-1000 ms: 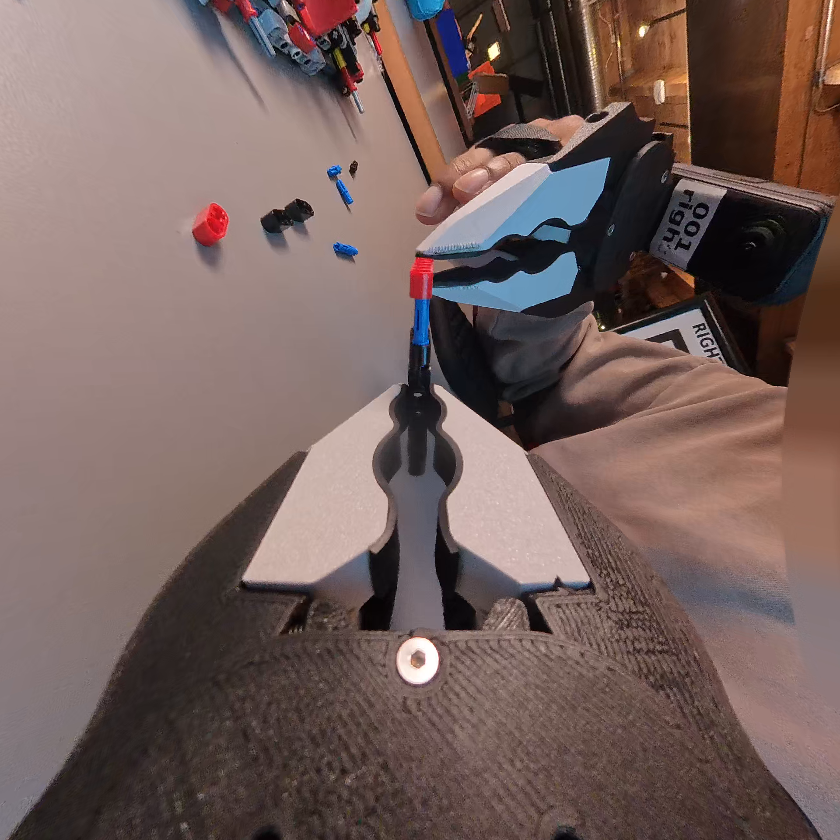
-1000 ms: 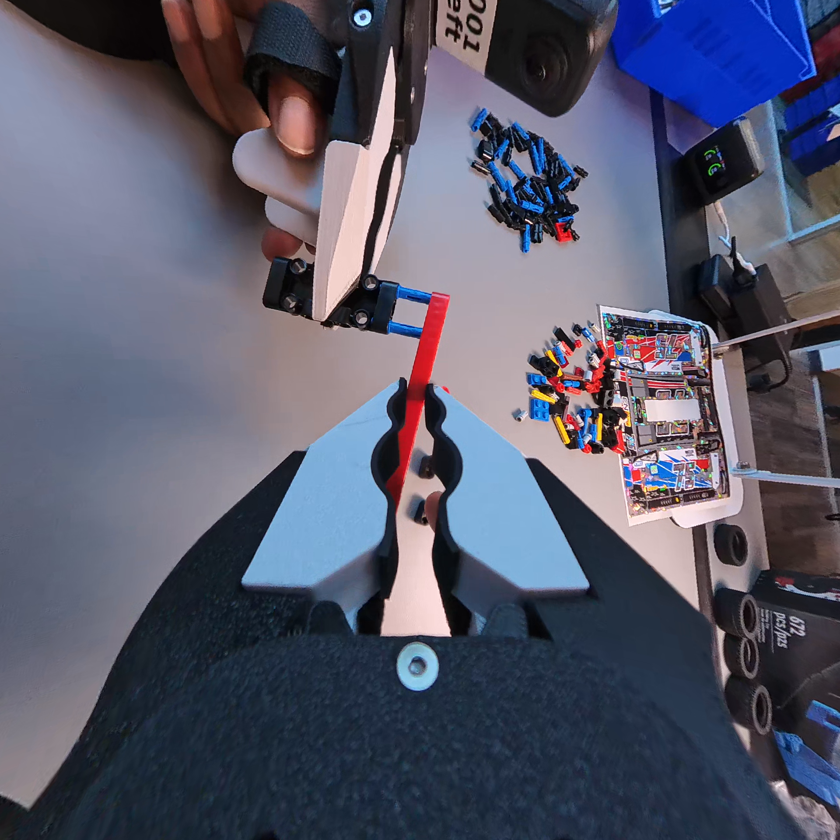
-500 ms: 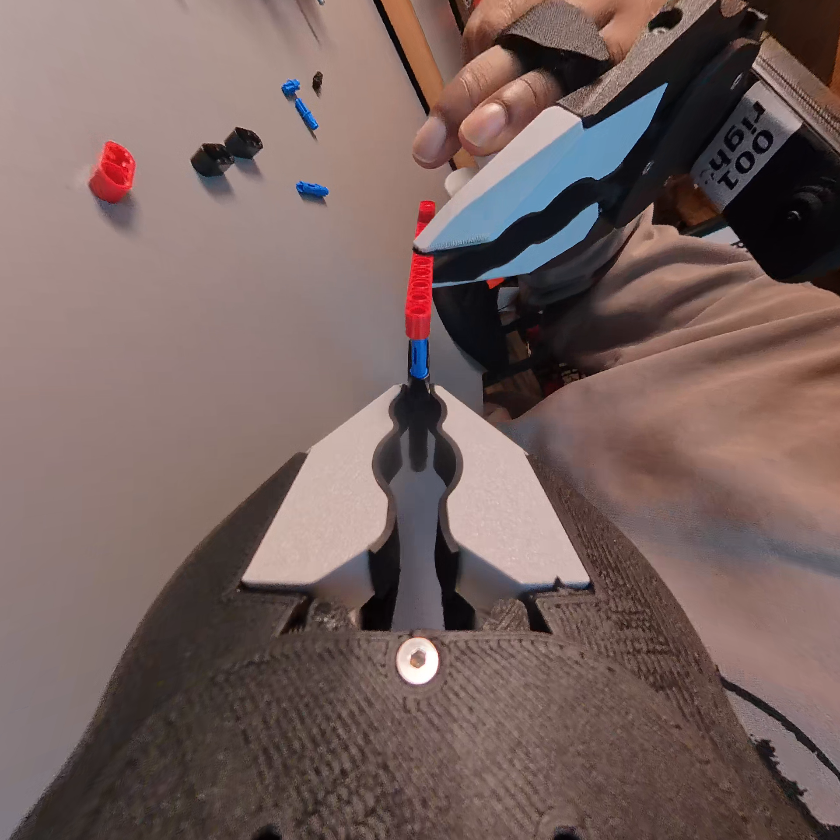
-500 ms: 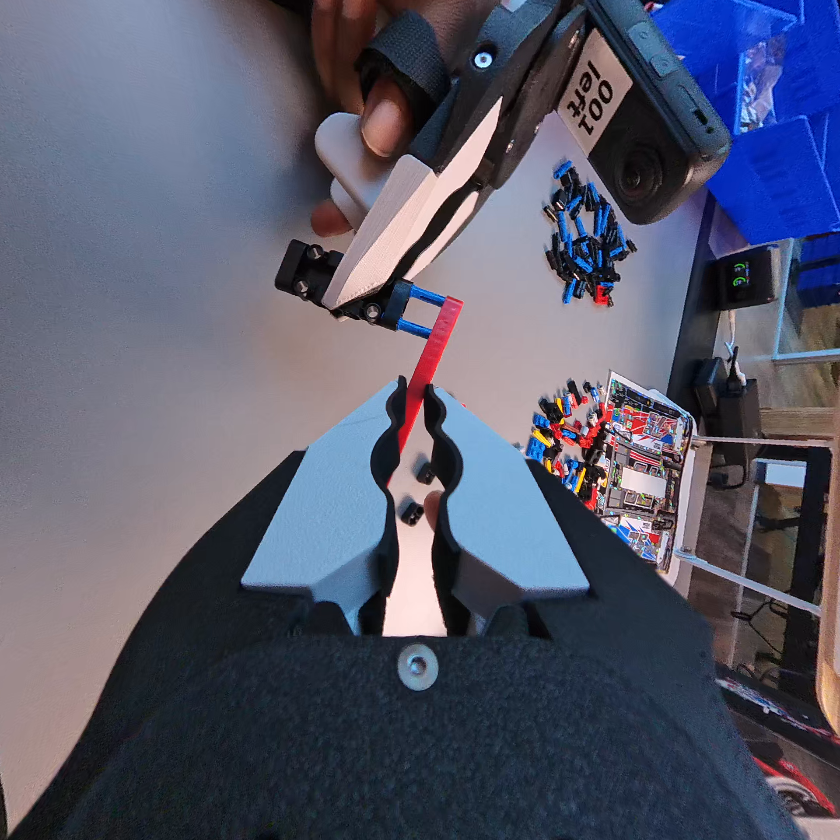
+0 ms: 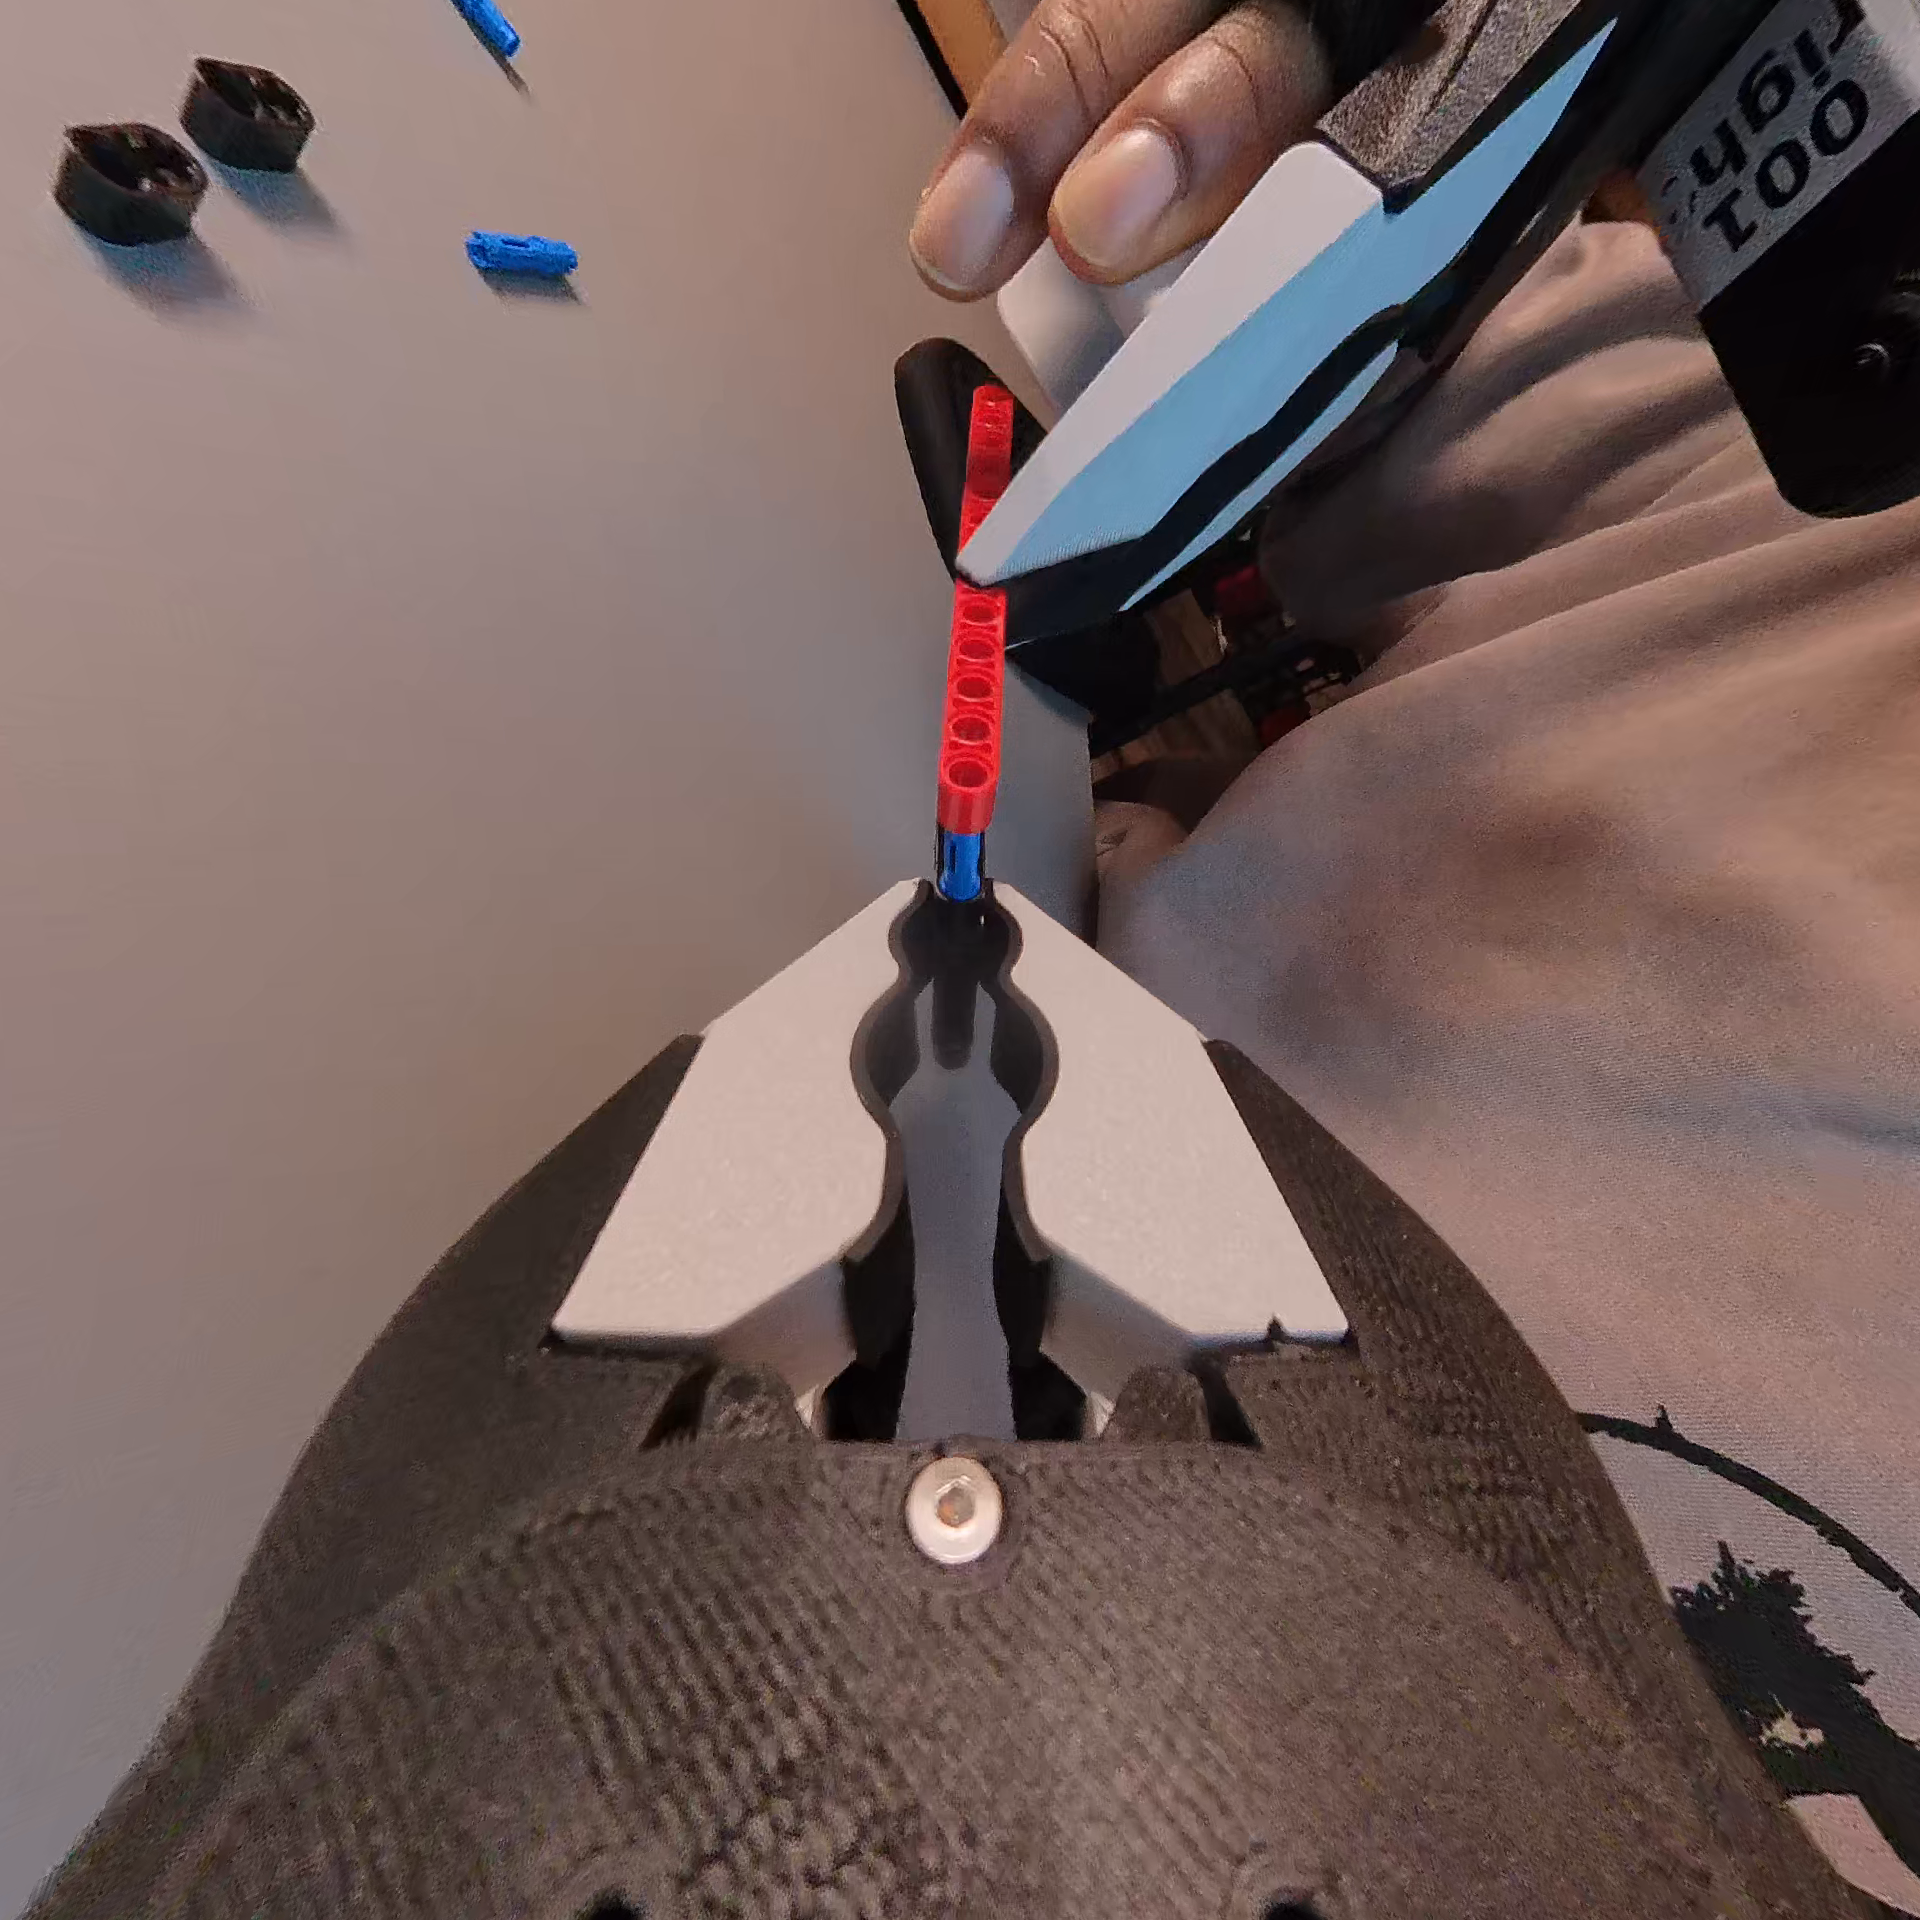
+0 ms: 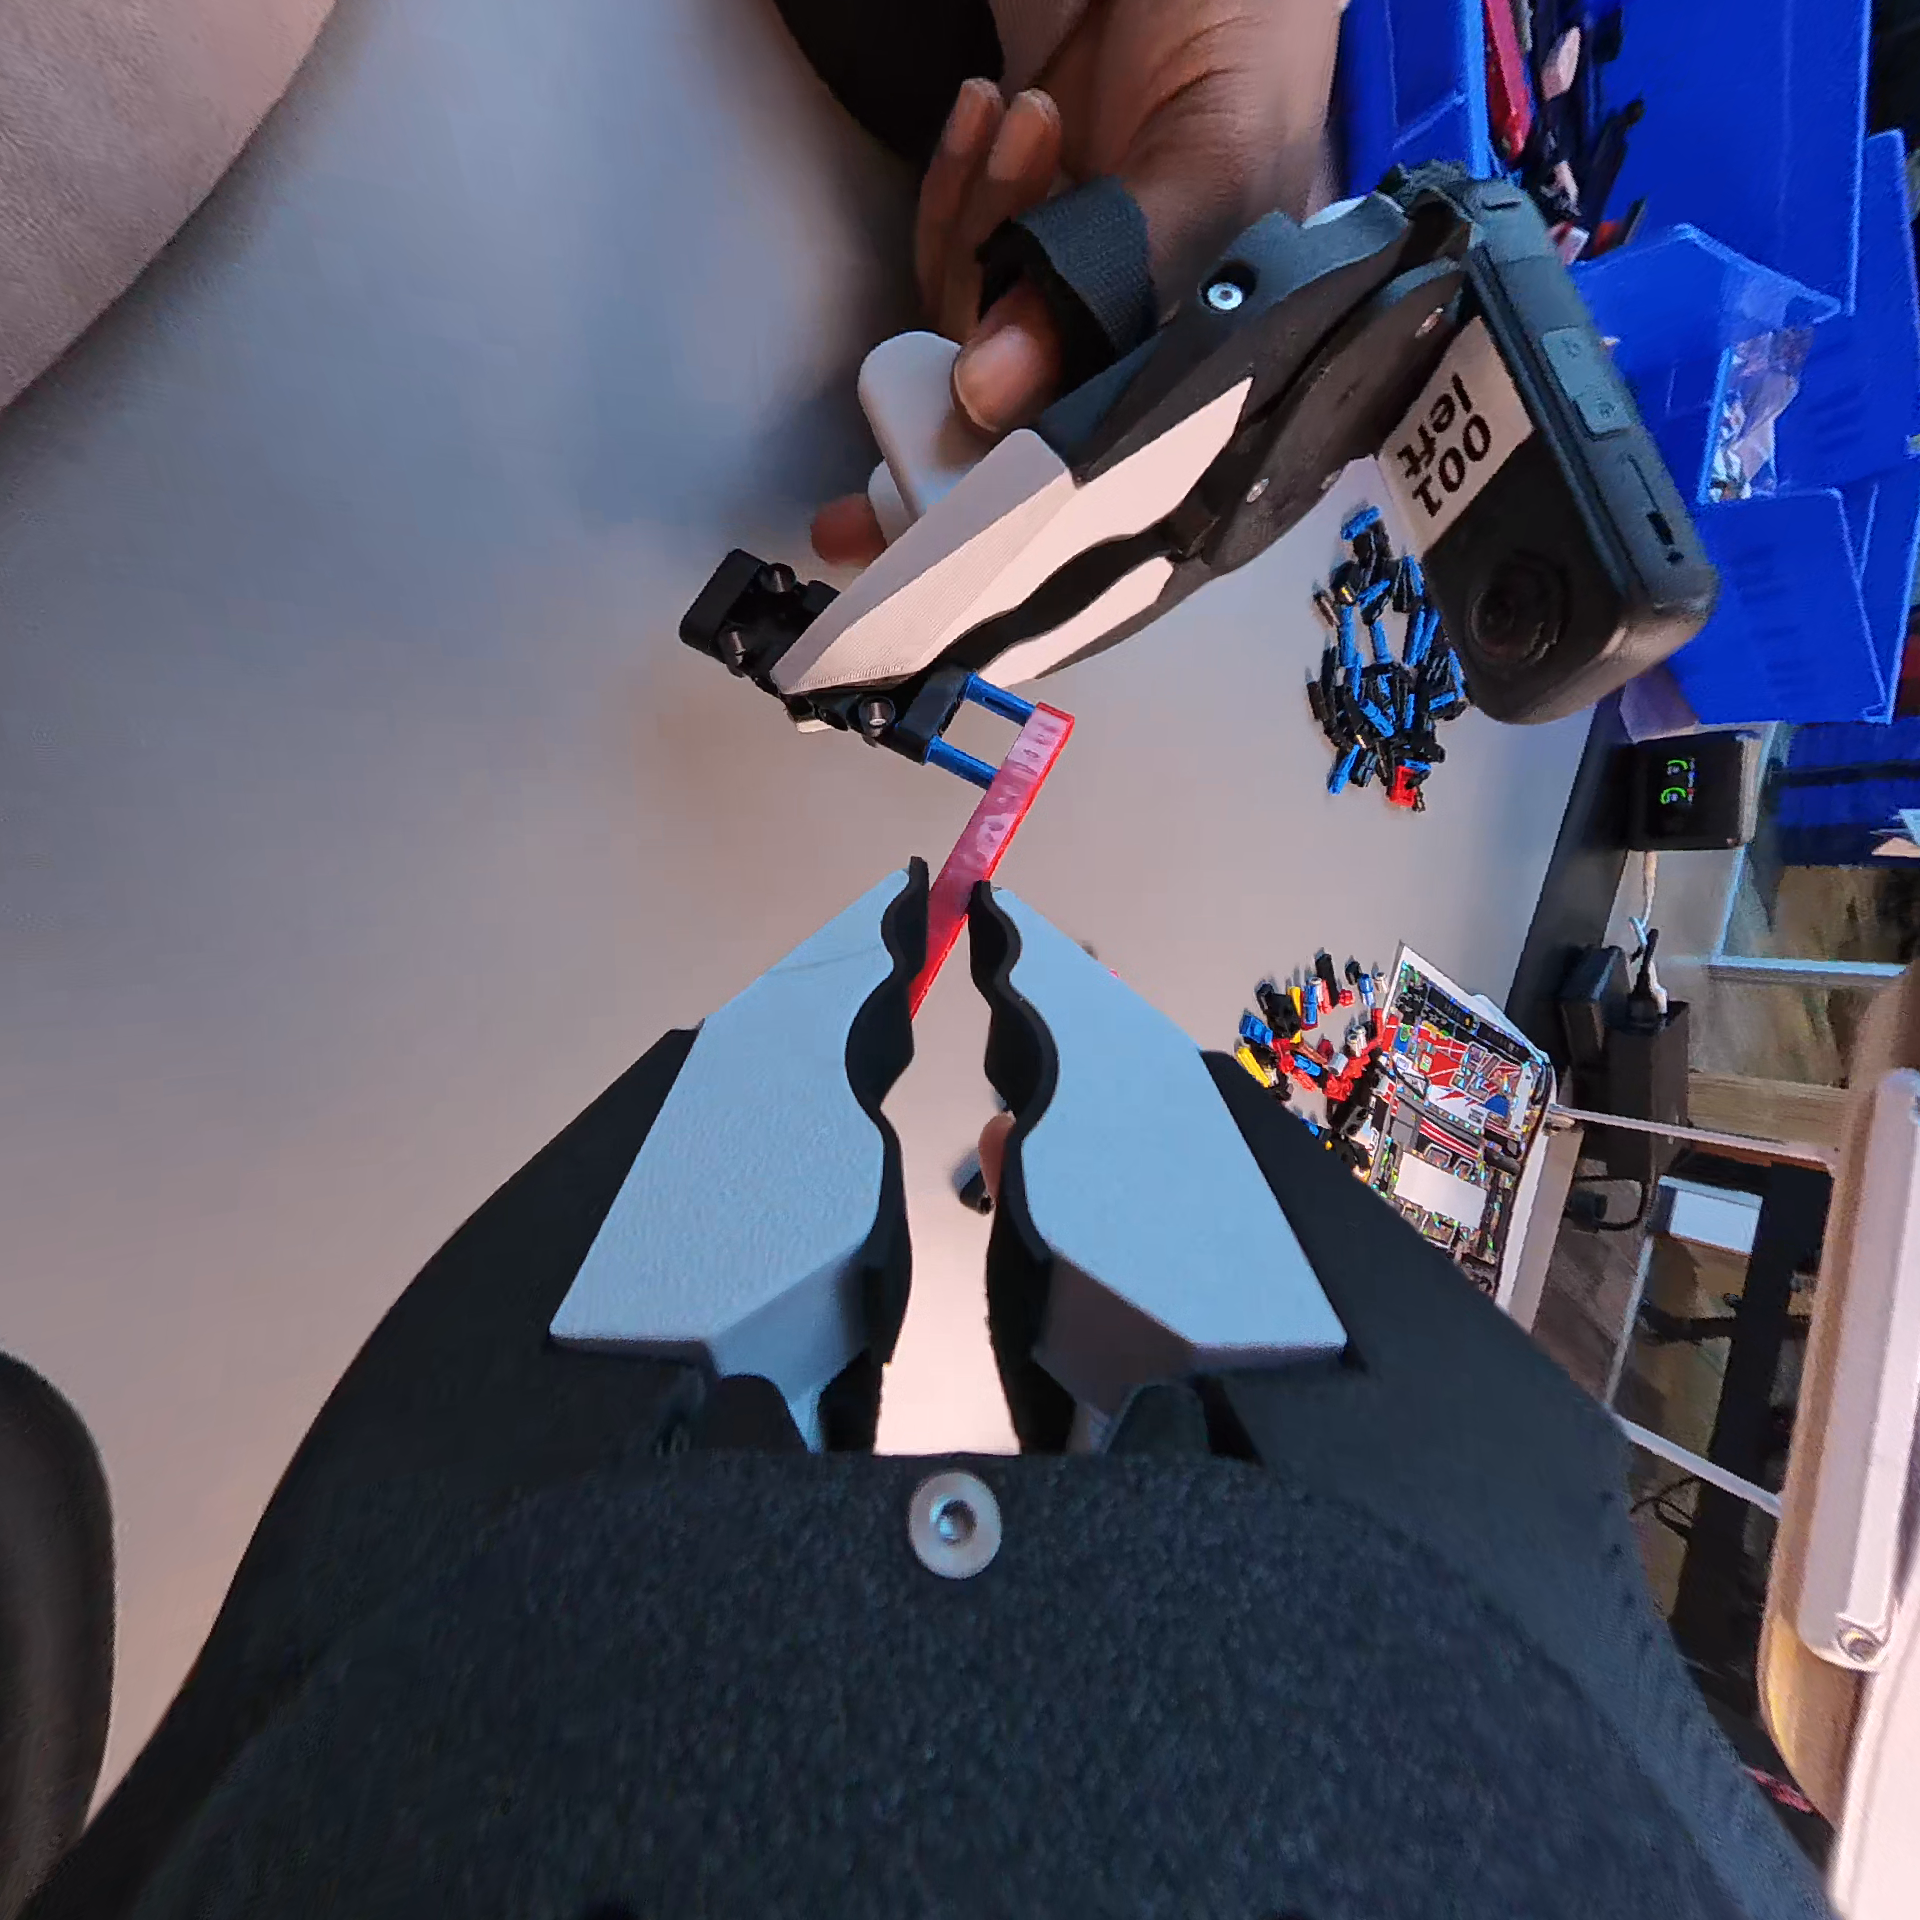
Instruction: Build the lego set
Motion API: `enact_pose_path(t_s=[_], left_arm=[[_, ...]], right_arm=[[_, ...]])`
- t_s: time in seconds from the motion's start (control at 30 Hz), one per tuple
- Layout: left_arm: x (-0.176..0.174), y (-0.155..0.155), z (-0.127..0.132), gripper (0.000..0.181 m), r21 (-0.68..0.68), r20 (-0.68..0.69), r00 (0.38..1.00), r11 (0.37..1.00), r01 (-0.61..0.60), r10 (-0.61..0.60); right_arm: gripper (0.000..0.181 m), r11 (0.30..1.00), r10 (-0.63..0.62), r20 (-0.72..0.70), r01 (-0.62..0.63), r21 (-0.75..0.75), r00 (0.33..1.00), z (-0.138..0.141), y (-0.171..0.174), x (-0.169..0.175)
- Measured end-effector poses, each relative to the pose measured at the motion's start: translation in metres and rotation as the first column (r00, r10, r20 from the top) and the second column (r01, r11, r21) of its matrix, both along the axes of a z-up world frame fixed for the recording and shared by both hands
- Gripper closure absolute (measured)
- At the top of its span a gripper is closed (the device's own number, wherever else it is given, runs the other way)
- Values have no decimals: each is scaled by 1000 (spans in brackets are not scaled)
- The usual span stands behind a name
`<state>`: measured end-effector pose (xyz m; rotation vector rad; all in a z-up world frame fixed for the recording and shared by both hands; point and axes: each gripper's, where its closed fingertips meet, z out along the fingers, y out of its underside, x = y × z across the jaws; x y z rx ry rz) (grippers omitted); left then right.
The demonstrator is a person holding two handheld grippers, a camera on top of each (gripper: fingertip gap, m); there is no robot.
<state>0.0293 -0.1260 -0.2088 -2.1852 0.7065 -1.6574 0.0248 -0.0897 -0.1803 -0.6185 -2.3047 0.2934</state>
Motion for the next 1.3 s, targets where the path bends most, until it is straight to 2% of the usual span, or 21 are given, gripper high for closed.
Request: enact_pose_path(t_s=[0.03,0.33,0.57,0.73,0.9,1.07,1.17,1.3], left_arm=[[1,-1,-2,177,0,-12,1000,1000,10,-10],[3,-6,-7,177,55,-92,994,996,63,-58],[4,-5,-9,176,73,-120,992,996,57,-48],[4,-3,-11,176,69,-134,990,997,43,-34],[1,0,-11,176,61,-142,990,998,14,-6],[-4,3,-12,176,94,-171,985,996,1,15],[-7,10,-12,176,124,-181,982,992,-27,49],[-15,24,-11,176,215,-211,969,973,-79,126]], right_arm=[[176,1000,8,7,-8,1,1000,-2,-1,0],[176,999,48,30,-47,-19,998,-4,-9,2],[176,971,-95,-19,89,-222,995,-12,-2,-2],[175,964,-130,-36,118,-240,991,-21,0,-5],[176,974,-162,-102,142,-175,982,-19,9,-8],[176,955,-293,36,294,-49,956,-40,32,7],[176,931,-351,149,362,-51,924,-57,34,19],[172,902,-384,192,411,-131,903,-58,33,20]])
